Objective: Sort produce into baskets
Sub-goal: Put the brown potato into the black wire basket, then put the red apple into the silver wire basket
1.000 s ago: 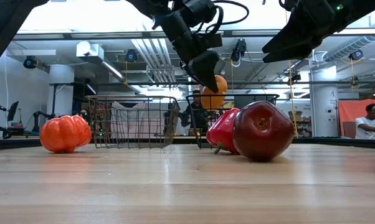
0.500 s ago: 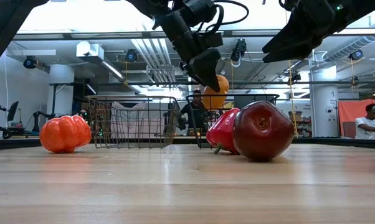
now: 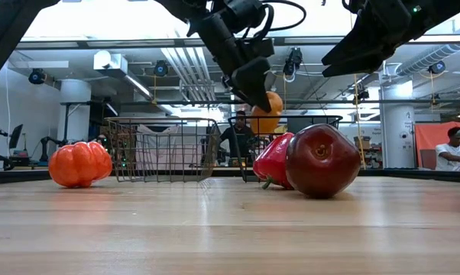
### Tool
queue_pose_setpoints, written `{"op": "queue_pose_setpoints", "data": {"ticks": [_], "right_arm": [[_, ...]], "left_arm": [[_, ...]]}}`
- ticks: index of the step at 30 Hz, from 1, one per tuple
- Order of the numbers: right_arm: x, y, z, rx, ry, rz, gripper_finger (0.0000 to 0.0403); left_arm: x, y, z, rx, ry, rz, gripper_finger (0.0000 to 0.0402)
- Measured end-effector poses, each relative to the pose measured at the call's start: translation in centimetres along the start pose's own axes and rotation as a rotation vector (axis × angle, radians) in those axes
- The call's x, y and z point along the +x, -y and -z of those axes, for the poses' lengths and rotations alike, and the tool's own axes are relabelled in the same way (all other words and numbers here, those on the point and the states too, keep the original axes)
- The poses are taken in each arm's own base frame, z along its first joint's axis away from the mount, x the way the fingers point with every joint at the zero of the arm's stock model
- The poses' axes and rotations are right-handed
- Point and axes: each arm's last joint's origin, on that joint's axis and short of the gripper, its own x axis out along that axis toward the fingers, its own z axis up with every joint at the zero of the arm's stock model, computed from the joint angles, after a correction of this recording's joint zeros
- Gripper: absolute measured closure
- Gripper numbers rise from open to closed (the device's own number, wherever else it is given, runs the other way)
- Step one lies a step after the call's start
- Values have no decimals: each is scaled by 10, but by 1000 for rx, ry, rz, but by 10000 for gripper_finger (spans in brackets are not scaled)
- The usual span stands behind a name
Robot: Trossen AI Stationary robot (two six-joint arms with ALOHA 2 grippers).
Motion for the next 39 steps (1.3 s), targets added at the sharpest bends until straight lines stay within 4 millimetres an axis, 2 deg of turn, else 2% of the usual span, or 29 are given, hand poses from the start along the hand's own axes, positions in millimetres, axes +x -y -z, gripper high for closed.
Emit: {"op": "queue_pose_setpoints", "data": {"ticks": [17,25,32,35,39], "right_arm": [[0,0,0,3,0,0,78],[0,0,-1,36,13,-2,78],[-2,-5,-14,11,23,-20,78],[-1,-11,-19,-14,-11,-30,78],[3,-22,-28,-62,-67,-45,78]], "left_arm": [[-4,-2,-2,-14,9,2,90],[-39,3,-7,1,16,14,90],[-79,33,-10,64,62,66,90],[-97,46,-3,74,89,47,90],[-117,61,21,30,128,31,90]]}}
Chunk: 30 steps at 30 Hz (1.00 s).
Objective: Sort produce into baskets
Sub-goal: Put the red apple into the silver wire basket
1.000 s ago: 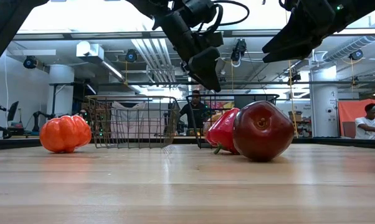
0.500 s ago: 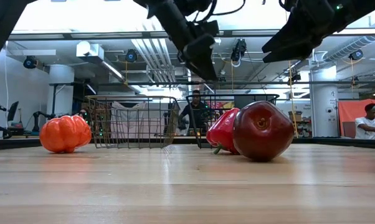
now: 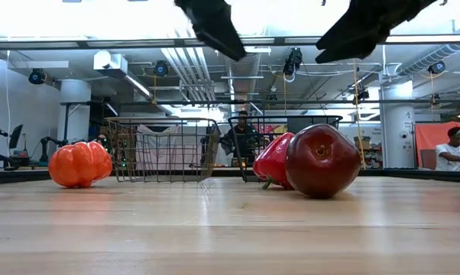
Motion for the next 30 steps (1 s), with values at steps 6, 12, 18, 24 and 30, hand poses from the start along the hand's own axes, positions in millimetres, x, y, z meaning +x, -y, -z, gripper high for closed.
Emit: {"op": "queue_pose_setpoints", "data": {"ticks": [6,12,18,24,30], "right_arm": [[4,-19,-11,-93,-130,-25,78],[7,-40,-27,-121,-282,-60,78],[13,-51,-37,3,-510,-69,78],[12,-63,-35,193,-681,-176,78],[4,-71,-25,371,-758,-115,78]], "left_arm": [[-34,27,35,-90,152,76,90],[-55,46,71,-132,204,137,90],[-57,59,88,-200,172,183,90],[-50,69,91,-211,137,195,90],[-44,81,93,-191,120,211,90]]}}
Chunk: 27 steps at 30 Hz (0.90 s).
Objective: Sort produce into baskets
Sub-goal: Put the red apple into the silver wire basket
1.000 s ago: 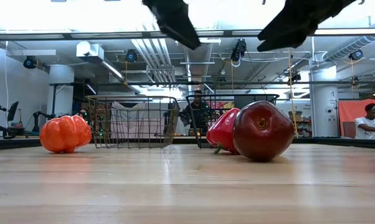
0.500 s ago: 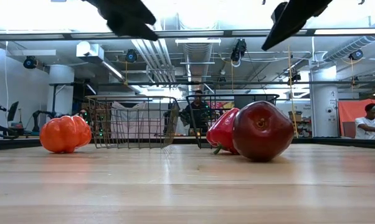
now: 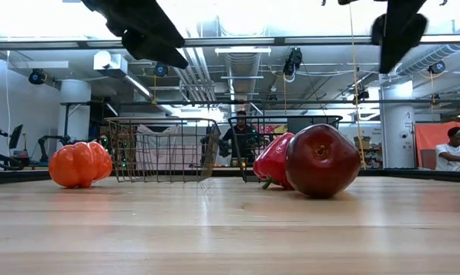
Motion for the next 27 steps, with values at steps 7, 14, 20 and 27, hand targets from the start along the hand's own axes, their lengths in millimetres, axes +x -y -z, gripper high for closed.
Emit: {"op": "queue_pose_setpoints", "data": {"ticks": [7,14,20,27], "right_arm": [[11,2,14,141,-1,54,78],[30,7,24,245,34,87,78],[36,7,23,326,73,54,78],[42,8,24,422,115,49,78]], "left_arm": [[16,8,1,43,19,10,90],[46,17,12,141,-28,-1,90],[69,28,5,158,-53,3,90],[100,42,4,249,-86,34,98]]}}
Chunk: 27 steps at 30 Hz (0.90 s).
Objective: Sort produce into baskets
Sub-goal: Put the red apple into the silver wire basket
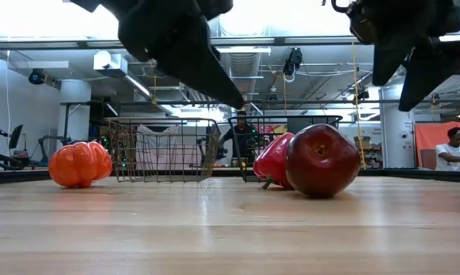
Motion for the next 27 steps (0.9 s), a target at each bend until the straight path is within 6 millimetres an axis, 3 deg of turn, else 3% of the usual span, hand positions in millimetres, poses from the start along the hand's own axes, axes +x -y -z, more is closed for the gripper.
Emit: {"op": "queue_pose_setpoints", "data": {"ticks": [8,19,27], "right_arm": [[8,-2,-1,61,80,-60,78],[10,-4,-2,110,135,-97,78],[18,1,4,113,132,-97,78]], "left_arm": [[20,7,-2,36,62,12,184],[27,9,-5,42,123,12,387],[43,14,-2,49,185,9,395]]}}
